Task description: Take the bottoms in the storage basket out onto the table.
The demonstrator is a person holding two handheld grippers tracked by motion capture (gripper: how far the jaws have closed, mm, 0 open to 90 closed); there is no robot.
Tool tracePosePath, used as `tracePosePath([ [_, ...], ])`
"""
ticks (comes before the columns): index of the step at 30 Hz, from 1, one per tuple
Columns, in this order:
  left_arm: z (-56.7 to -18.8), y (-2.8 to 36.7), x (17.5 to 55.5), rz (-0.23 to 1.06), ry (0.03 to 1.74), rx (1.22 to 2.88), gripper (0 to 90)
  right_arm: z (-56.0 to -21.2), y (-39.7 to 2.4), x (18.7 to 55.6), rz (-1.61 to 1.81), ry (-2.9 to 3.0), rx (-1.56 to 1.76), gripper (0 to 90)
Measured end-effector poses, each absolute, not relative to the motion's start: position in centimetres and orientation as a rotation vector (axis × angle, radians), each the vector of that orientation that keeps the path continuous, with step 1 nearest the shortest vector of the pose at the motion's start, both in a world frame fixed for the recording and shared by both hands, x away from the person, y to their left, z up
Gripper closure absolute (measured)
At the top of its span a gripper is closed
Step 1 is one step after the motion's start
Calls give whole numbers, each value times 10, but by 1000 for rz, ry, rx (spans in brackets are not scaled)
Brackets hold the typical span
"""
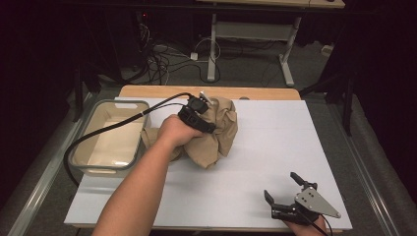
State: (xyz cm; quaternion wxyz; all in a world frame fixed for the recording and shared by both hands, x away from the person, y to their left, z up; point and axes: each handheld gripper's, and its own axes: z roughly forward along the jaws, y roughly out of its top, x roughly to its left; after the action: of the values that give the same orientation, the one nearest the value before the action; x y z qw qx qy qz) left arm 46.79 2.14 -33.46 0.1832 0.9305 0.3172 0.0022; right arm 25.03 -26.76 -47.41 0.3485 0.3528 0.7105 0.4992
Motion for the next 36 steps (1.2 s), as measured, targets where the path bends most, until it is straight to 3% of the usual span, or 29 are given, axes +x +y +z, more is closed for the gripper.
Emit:
tracePosePath([
  [10, -350, 46, 472, 111, 967, 2479, 469, -474, -267, 251, 1292, 1844, 913, 4],
  [25, -401, 87, 471, 122, 1056, 2246, 415, -475, -265, 252, 1284, 1852, 907, 4],
  [36, -421, 87, 469, 169, 1027, 2171, 238, -475, -264, 251, 1280, 1857, 895, 4],
])
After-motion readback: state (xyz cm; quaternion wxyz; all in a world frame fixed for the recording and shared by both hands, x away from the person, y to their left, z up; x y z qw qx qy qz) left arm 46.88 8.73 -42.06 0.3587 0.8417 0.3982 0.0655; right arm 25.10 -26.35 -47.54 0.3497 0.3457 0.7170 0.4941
